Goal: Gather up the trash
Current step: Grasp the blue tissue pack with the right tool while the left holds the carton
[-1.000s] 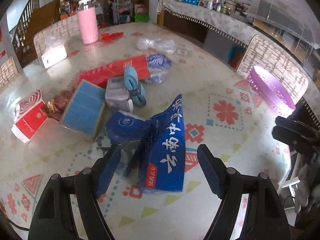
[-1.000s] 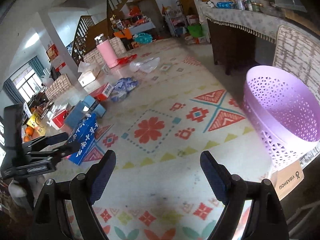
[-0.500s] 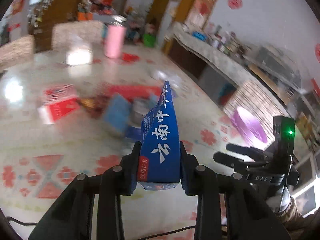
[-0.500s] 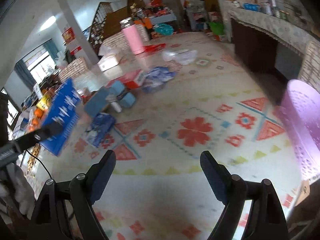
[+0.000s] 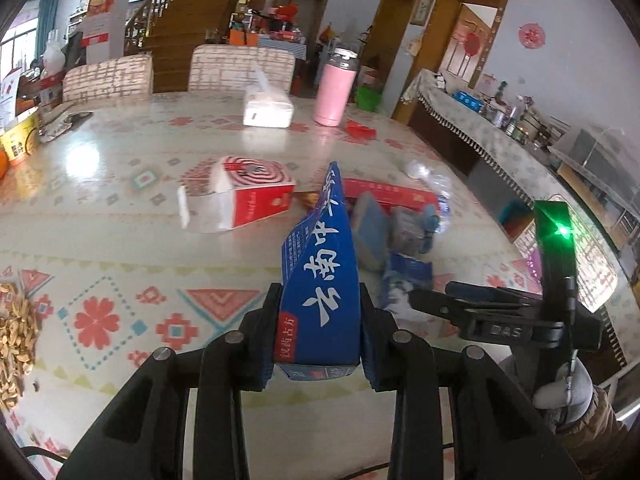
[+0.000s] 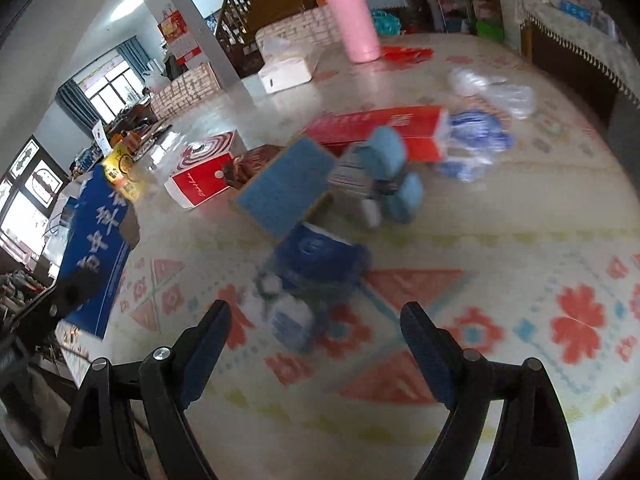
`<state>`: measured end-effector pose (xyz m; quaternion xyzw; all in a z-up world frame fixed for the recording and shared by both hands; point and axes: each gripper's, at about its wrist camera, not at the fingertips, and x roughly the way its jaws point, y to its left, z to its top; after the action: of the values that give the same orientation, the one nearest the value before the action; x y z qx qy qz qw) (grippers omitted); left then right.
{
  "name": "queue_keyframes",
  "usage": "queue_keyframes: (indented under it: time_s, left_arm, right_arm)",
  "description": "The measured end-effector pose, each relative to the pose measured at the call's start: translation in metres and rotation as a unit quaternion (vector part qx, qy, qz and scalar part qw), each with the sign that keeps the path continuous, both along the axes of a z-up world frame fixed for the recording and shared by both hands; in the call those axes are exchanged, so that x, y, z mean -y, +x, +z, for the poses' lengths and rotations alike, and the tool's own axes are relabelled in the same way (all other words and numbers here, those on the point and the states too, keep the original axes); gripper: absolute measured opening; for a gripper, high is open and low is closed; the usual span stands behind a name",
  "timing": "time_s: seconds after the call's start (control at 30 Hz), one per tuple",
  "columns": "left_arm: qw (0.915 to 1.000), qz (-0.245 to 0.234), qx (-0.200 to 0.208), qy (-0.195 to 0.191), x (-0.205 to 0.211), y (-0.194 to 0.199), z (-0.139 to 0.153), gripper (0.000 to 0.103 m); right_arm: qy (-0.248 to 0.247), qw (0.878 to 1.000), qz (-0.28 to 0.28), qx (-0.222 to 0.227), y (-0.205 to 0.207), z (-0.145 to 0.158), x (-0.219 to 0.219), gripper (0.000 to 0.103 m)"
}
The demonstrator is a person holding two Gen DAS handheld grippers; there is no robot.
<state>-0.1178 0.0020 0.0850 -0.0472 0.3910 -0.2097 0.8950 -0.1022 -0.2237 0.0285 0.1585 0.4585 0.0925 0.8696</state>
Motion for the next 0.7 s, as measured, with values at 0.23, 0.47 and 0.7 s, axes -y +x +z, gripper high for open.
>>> queue_keyframes:
  time_s: [0.23,0.47,0.7]
  left_arm:
    - [1.0,0.004,-0.004,-0.002,-0.021,0.006,-0.005,0.033]
    - [1.0,-0.001,-0.003,-0.002,-0.022,0.004,-0.006,0.033]
    - [1.0,-0.007,-0.004,-0.003,-0.014,0.0,-0.004,0.033]
  right_arm:
    - [-0.058,0.998,-0.022,-0.009,0.021,-0.005,-0.029,0.09]
    - [-0.123,0.991,-0.047,-0.005,0.022,-0.005,-0.031,0.06]
    - [-0.096,0.994,-0.049,0.009,-0.003,0.003,-0.011,0.056]
